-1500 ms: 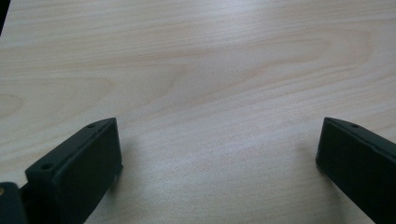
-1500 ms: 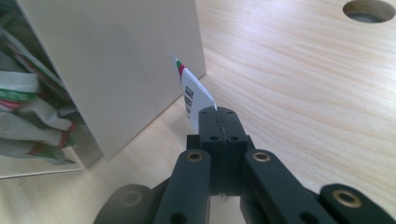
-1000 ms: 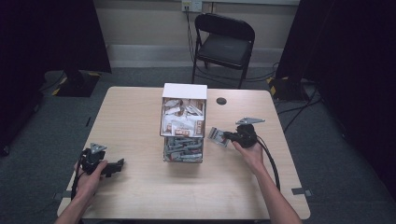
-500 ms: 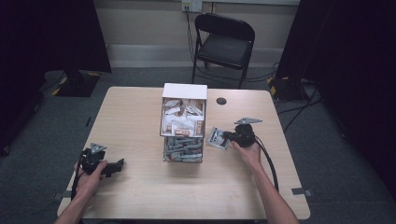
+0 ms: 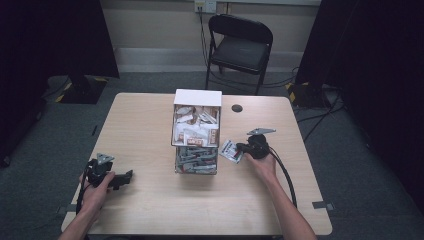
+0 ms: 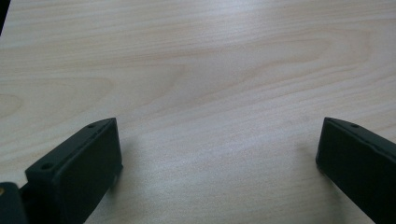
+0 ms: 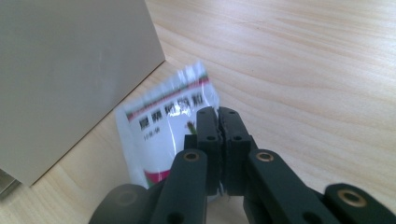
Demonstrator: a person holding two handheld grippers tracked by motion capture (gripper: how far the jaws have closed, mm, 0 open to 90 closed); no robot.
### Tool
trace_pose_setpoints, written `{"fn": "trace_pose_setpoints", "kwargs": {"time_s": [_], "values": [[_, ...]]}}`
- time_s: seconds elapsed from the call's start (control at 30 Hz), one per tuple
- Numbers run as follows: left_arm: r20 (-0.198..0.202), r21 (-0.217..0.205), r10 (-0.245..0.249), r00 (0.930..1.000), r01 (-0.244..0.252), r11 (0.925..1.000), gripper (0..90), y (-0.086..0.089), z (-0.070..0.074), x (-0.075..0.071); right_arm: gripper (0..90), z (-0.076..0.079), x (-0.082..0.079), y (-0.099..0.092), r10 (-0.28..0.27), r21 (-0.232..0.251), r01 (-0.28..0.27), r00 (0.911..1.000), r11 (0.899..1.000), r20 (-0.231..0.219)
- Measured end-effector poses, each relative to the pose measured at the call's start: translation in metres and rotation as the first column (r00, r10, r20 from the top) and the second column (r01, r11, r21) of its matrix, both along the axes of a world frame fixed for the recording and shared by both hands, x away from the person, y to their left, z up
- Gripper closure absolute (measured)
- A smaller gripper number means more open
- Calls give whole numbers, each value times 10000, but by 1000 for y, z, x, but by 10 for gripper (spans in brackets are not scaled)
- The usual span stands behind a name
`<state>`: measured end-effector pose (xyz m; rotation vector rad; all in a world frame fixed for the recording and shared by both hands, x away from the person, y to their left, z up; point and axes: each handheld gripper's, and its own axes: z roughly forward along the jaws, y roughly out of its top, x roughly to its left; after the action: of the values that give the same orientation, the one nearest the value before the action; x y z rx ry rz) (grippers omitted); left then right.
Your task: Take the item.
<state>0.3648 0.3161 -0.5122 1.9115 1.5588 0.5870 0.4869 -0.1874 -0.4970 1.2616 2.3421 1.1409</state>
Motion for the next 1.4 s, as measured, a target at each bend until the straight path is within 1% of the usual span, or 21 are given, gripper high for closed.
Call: {"fn": "trace_pose_setpoints", "kwargs": {"time_s": [0.27,0.43,0.53,0.67,0.8,0.87,0.93,1.0,1.07,1.13,1.23,1.27,1.3,1.37,1.4], "values": [[1,0,-1,10000,1,10000,0,0,0,0,860,-3,1,0,-55,3,55,10000,10000,-45],[-1,1,-1,10000,1,10000,0,0,0,0,802,-4,0,2,-35,-144,36,10000,9999,73],[-1,2,-1,10000,1,10000,0,0,0,0,779,-3,-1,2,-59,-124,60,9999,9999,121],[1,-2,1,10000,-1,10000,0,0,0,0,744,-4,-1,2,-136,-138,137,9999,9998,71],[1,-1,1,10000,-1,10000,0,0,0,0,683,-3,-1,3,-144,-116,145,9999,9998,59],[2,-5,2,10000,-2,10000,0,0,0,0,631,-3,-1,3,-181,-44,181,9998,9998,65],[1,-2,2,10000,-2,10000,0,0,0,0,619,-2,-1,3,-242,-45,243,9997,9997,66],[3,-3,2,10000,-2,10000,0,0,0,0,558,-2,-1,3,-251,-45,251,9996,9997,92],[-1,-1,0,10000,0,10000,0,0,0,0,516,0,-1,2,-265,-34,266,9995,9996,149],[1,-3,1,10000,-1,10000,0,0,0,0,444,2,-2,2,-307,30,306,9993,9995,209],[0,0,1,10000,-1,10000,0,0,0,0,372,5,-3,1,-383,89,381,9989,9992,283],[-1,0,0,10000,0,10000,0,0,0,0,333,7,-3,1,-442,105,439,9986,9990,300],[0,0,-1,10000,1,10000,0,0,0,0,312,8,-3,0,-521,131,517,9982,9986,306],[0,0,-2,10000,2,10000,0,0,0,0,297,10,-4,-1,-533,171,528,9979,9985,354],[-1,1,0,10000,0,10000,0,0,0,0,269,12,-5,-2,-566,230,558,9977,9982,366]]}}
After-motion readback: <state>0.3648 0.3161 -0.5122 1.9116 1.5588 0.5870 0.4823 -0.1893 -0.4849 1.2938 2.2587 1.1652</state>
